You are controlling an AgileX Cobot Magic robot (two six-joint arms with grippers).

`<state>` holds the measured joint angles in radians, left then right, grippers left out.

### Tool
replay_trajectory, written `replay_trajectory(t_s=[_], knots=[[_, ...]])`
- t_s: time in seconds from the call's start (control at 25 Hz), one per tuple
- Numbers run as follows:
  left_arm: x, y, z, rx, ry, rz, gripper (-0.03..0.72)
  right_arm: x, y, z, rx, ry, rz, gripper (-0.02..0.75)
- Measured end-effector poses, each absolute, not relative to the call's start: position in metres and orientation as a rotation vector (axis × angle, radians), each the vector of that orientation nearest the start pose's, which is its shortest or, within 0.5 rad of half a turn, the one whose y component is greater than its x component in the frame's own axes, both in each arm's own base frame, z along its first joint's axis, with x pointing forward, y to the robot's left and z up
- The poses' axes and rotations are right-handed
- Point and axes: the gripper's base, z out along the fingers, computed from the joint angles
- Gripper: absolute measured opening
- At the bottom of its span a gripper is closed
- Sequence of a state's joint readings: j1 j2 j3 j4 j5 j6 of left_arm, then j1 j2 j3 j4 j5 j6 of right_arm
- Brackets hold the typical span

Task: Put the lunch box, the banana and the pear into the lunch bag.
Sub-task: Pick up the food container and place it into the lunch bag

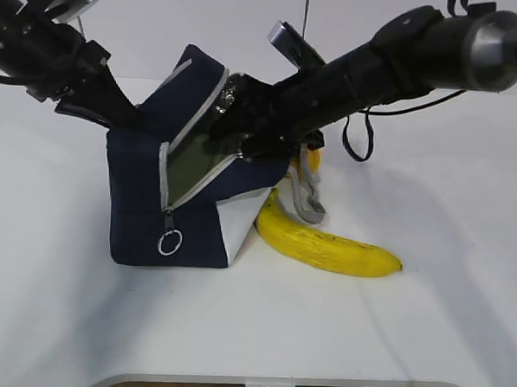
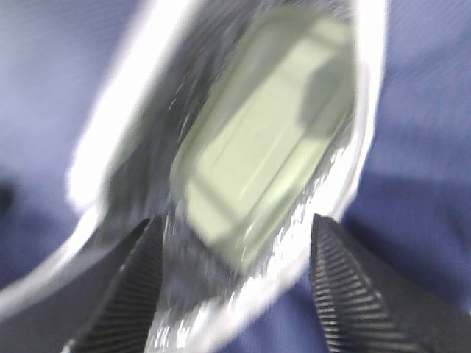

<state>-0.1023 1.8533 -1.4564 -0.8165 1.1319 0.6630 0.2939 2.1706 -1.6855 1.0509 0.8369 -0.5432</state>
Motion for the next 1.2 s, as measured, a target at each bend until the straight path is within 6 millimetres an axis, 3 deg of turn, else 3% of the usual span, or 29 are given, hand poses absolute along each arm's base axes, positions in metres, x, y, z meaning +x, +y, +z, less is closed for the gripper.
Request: replay_trajectory(t_s=[0.64, 0.84, 1.04, 1.2], knots=[[0.372, -0.098, 0.261, 0.609, 2.593, -0.948, 0.013, 0.401, 0.177, 0.278, -0.751, 2.496, 0.889, 0.474], [0.372, -0.097, 0.261, 0.616, 2.598, -0.943, 0.013, 0.388, 0.171, 0.284, -0.884, 2.574, 0.839, 0.474], [0.372, -0.097, 0.26, 0.624, 2.603, -0.931, 0.013, 0.388, 0.161, 0.282, -0.856, 2.669, 0.689, 0.474], [0.372, -0.096, 0.26, 0.631, 2.608, -0.919, 0.013, 0.382, 0.151, 0.294, -0.825, 2.689, 0.559, 0.474]])
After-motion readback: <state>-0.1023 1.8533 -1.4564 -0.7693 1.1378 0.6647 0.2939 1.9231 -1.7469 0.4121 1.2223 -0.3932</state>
